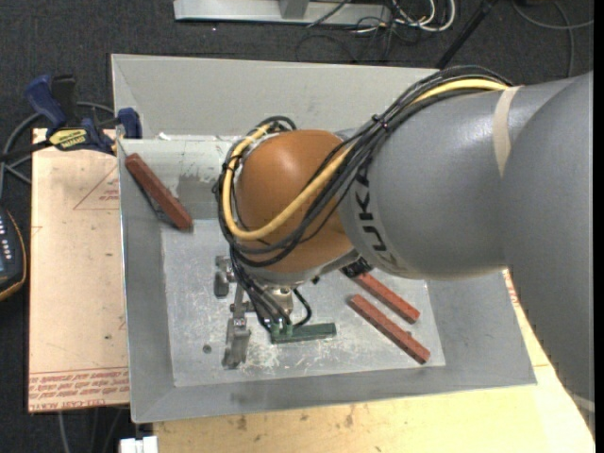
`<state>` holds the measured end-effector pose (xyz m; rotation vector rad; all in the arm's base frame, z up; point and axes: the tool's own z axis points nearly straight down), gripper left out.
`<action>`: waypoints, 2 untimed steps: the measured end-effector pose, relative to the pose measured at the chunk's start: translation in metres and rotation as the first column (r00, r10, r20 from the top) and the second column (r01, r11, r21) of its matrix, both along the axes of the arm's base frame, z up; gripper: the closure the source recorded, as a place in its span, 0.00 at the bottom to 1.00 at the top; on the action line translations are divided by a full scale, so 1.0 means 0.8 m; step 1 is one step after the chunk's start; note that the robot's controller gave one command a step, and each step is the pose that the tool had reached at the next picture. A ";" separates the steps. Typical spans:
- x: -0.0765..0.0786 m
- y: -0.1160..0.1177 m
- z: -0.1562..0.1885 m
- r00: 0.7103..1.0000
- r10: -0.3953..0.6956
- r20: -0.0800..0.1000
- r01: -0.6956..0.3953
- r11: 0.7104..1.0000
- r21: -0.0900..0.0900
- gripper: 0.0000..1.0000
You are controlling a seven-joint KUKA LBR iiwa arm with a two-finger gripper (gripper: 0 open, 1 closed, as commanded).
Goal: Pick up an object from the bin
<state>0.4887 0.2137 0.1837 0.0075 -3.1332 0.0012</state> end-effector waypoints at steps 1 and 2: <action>0.040 -0.067 -0.127 0.973 0.230 0.003 -0.230 0.973 0.000 0.00; 0.044 -0.156 -0.143 0.960 0.278 0.006 -0.278 0.961 -0.001 0.00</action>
Offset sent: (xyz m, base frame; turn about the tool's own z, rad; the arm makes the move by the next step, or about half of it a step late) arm 0.0329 -0.0513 -0.0985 -0.2363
